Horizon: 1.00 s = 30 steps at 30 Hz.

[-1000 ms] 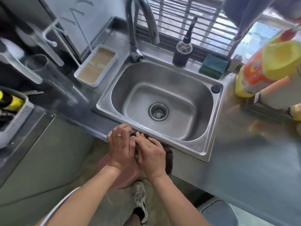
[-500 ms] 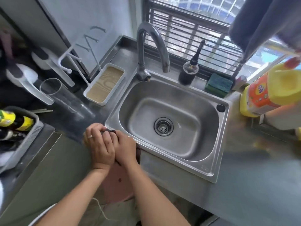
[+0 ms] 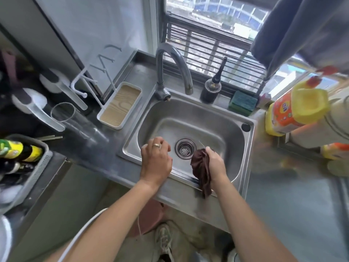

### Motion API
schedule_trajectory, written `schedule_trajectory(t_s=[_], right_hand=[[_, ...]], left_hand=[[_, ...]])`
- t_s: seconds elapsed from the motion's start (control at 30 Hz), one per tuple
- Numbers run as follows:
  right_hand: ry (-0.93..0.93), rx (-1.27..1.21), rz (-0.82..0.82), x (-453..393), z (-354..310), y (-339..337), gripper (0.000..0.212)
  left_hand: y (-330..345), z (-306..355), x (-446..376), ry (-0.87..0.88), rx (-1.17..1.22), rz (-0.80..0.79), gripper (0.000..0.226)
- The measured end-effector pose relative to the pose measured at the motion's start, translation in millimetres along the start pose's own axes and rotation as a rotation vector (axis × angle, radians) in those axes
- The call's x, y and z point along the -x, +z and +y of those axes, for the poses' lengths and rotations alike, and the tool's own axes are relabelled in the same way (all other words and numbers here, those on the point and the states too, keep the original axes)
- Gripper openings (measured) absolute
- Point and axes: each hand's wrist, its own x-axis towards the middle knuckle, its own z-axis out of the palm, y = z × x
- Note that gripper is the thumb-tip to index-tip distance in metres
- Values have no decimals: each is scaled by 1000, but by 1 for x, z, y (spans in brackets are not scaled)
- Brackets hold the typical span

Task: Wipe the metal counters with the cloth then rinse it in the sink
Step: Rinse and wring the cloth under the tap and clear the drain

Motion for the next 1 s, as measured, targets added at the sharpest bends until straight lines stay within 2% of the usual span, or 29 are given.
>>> schedule_trajectory(t_s=[0.1, 0.2, 0.3, 0.4, 0.5, 0.63, 0.7, 0.83, 1.0], right_hand=[[132, -154, -11, 3, 0, -5, 33], [238, -258, -102, -2, -8, -4, 60], [243, -287, -195, -2, -35, 2, 76], [224, -263, -289, -10, -67, 14, 81], [221, -298, -313, -32, -86, 31, 86], [229, -291, -341, -66, -87, 46, 67], [240, -298, -339, -82, -84, 48, 64], [286, -311, -342, -108, -81, 52, 62], [324, -312, -367, -126, -83, 60, 61]], left_hand=[[1, 3, 1, -23, -11, -19, 23], [-4, 2, -9, -53, -47, -36, 30], [-12, 2, -33, -118, -77, -66, 43], [-19, 7, -66, -148, -111, -92, 56], [-10, 14, -100, -135, -122, -113, 66], [21, 20, -142, -96, -97, -88, 63], [31, 23, -163, -114, -77, 4, 56], [44, 25, -192, -219, 125, 236, 64], [59, 21, -193, -297, 283, 250, 50]])
